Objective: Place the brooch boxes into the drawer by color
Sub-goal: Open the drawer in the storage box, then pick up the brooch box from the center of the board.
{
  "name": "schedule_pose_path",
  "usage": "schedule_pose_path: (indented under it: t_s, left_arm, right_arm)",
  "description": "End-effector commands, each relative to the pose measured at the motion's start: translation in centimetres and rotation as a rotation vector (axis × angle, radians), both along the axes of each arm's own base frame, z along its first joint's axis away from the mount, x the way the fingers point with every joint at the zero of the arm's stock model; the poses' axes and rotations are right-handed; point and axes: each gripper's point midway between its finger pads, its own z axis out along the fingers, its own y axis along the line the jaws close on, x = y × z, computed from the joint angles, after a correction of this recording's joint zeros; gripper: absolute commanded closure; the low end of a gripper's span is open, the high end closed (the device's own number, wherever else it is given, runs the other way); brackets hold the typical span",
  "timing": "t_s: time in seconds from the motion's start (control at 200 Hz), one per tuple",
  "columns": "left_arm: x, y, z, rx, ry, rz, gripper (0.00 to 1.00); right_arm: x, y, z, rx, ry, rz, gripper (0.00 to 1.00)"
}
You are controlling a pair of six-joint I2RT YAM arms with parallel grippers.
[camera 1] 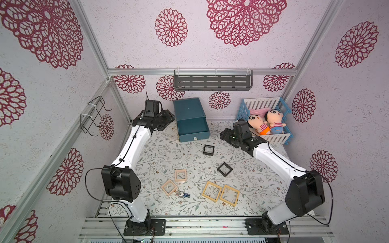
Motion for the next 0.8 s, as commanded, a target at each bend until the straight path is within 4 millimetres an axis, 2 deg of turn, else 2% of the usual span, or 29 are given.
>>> schedule_pose_path:
  t_s: [0.0,0.13,0.28,0.445,0.625,0.796]
  left_arm:
    - [-1.7,0.1,-0.5,0.039,0.0,0.007,0.38]
    - [-3.9,0.3,-1.1,0.046,0.011,0.02,0.38]
    - [-6.2,0.7,-2.4,0.06,0.037,0.028,0.38]
    - [-8.0,1.2,-3.6,0.059,0.055,0.05,0.38]
    - [-8.9,1.6,-4.4,0.057,0.069,0.066,0.38]
    - [-9.3,1.8,-4.4,0.07,0.072,0.069,0.38]
  right_arm:
    - [0.2,-0.5,-2.9,-0.147,0.047,0.081,0.34]
    - [0.8,0.3,-5.9,-0.184,0.088,0.128,0.36]
    - [1.2,1.9,-8.3,-0.21,0.091,0.179,0.36]
    - [0.8,3.6,-9.2,-0.288,0.001,0.223,0.2]
    - [-1.7,4.9,-10.4,-0.357,-0.111,0.209,0.02]
    - [-3.5,5.6,-11.6,-0.344,-0.141,0.144,0.01]
